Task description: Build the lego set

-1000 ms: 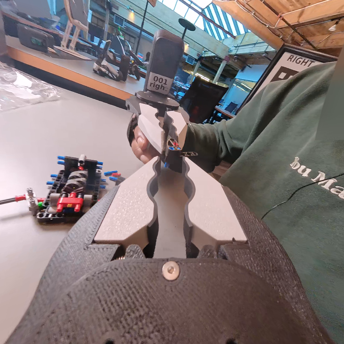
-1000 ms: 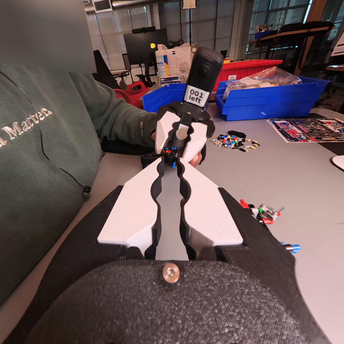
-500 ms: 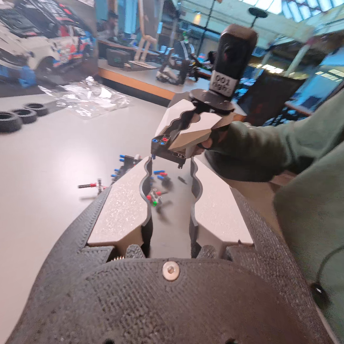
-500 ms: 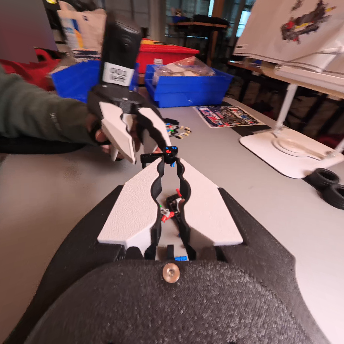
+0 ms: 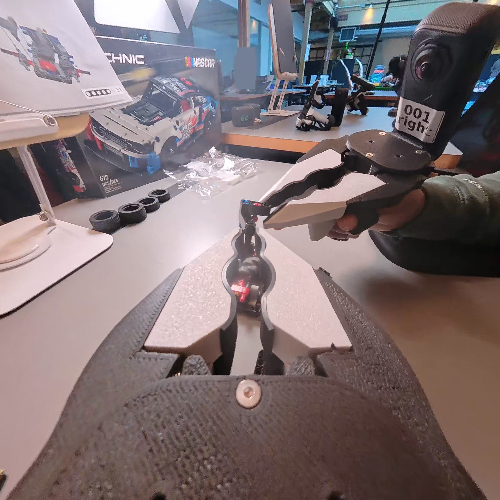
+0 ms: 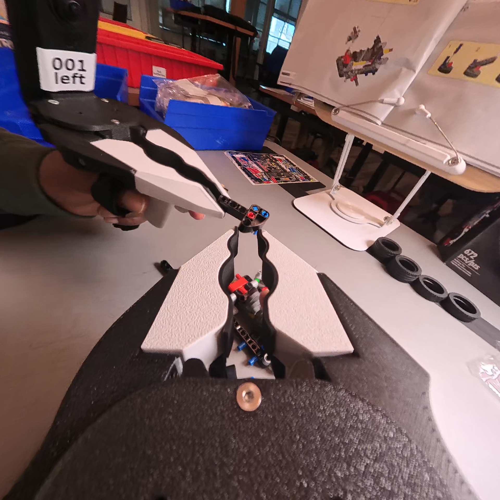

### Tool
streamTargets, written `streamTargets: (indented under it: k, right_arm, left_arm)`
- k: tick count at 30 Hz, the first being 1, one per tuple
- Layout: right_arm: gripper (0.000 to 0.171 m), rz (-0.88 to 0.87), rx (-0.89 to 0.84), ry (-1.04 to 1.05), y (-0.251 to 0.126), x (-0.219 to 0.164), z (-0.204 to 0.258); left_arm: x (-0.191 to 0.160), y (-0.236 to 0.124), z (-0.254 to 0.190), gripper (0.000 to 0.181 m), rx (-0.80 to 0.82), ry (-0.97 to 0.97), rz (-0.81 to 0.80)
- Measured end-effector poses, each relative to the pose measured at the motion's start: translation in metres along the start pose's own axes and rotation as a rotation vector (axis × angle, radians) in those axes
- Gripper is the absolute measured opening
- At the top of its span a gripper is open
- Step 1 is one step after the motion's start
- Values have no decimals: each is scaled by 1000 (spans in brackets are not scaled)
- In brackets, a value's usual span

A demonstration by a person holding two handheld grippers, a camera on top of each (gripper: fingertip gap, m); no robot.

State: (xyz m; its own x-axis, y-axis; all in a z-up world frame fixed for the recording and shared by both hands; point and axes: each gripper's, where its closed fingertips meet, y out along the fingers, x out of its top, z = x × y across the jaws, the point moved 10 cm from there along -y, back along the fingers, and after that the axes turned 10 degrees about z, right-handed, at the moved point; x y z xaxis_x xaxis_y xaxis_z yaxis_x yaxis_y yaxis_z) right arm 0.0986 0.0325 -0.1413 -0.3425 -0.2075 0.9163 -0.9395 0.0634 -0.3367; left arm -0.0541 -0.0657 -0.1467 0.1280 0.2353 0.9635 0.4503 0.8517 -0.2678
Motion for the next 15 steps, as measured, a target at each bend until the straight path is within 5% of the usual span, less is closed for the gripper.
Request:
streamTargets:
  k: [15]
  right_arm:
    - [35,-130,328,49,-10,-1,-4]
  left_arm:
    - [-5,-12,11,4,-274,-7,-81]
